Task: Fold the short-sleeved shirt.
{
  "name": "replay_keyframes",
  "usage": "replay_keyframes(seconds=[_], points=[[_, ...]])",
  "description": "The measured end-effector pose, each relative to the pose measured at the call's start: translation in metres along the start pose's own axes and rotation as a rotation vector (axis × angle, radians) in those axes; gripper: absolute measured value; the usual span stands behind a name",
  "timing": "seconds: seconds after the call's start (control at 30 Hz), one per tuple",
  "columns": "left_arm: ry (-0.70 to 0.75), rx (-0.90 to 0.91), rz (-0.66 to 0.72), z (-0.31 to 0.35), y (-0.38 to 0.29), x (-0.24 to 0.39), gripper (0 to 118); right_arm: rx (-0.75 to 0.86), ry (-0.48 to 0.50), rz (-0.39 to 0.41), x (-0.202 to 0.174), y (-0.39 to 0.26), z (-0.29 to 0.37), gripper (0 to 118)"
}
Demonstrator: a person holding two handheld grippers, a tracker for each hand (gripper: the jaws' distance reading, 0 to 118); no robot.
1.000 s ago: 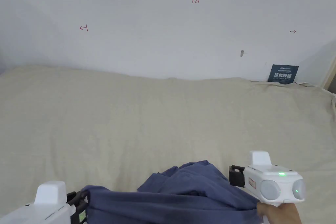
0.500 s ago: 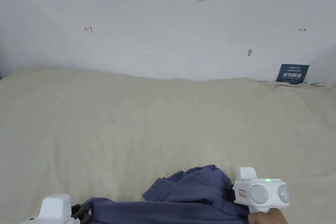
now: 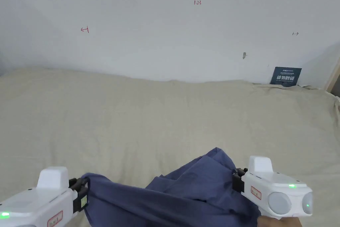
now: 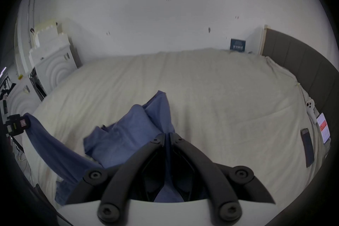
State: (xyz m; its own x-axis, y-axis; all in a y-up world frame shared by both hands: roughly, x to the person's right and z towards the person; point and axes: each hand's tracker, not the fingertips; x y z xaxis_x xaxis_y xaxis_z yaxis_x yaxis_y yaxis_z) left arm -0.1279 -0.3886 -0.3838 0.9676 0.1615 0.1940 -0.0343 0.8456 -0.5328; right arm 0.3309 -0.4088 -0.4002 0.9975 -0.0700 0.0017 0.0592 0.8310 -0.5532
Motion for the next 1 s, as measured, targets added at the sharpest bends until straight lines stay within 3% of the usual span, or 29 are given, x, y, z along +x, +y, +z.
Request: replay_keyframes(seconds=[0.13,0.47,1.0], points=[[0.004,0.059,-0.006,0.016,0.028,0.001,0,0.104,-0.047,0.065,-0.008,0.009,0.042,3],[0.052,0.210,-0.022,0.049,0.110,-0.022,0,0.315,-0.162,0.098,-0.020,0.065,0.112,3],[0.155,0.315,-0.012,0.062,0.200,-0.051,0,0.448,-0.286,0.152,-0.029,0.156,0.120,3]])
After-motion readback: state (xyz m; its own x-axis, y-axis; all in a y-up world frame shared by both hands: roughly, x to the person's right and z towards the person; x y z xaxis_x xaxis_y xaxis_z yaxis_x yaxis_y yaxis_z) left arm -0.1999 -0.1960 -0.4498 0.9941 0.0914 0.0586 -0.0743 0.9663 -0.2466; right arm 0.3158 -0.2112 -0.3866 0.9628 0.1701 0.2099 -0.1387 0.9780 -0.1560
